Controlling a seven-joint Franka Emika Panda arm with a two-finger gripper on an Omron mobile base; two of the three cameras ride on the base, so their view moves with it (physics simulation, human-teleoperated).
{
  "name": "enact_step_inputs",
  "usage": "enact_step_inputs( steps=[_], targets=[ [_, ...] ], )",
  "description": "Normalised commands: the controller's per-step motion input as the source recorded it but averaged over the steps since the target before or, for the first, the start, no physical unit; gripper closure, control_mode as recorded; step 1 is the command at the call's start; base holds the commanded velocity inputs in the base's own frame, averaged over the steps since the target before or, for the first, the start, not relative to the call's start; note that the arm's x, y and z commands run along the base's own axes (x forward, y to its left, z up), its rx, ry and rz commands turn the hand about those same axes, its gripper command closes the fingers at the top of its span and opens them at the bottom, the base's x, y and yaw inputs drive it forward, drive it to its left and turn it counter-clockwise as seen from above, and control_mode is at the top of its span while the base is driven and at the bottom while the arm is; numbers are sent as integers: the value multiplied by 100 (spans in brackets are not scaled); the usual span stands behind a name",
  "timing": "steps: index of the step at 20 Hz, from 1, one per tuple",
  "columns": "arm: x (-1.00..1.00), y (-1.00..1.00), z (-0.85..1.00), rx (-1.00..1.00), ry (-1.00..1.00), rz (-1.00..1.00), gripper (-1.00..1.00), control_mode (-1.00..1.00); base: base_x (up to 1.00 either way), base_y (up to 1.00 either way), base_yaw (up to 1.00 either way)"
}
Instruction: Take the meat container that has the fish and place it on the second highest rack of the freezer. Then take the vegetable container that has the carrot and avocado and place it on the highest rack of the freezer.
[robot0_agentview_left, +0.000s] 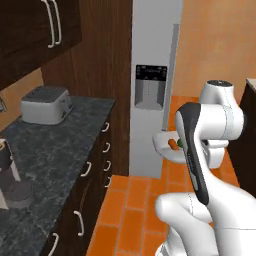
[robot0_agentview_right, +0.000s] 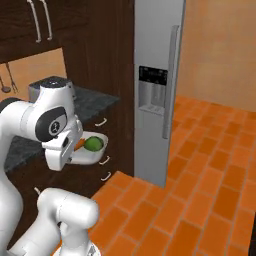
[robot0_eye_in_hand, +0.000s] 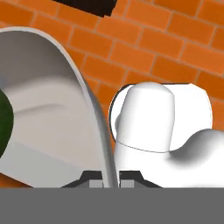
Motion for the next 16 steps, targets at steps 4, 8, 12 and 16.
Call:
enact_step_inputs(
  steps=[4, 8, 12, 16],
  targets=[
    [0, 0, 0, 0, 0, 0, 100, 100, 27, -18, -50],
    [0, 0, 0, 0, 0, 0, 100, 100, 33, -27, -41],
    [0, 0, 0, 0, 0, 0, 100, 100, 40, -55, -27],
    [0, 0, 0, 0, 0, 0, 100, 100, 40, -68, -22]
  ],
)
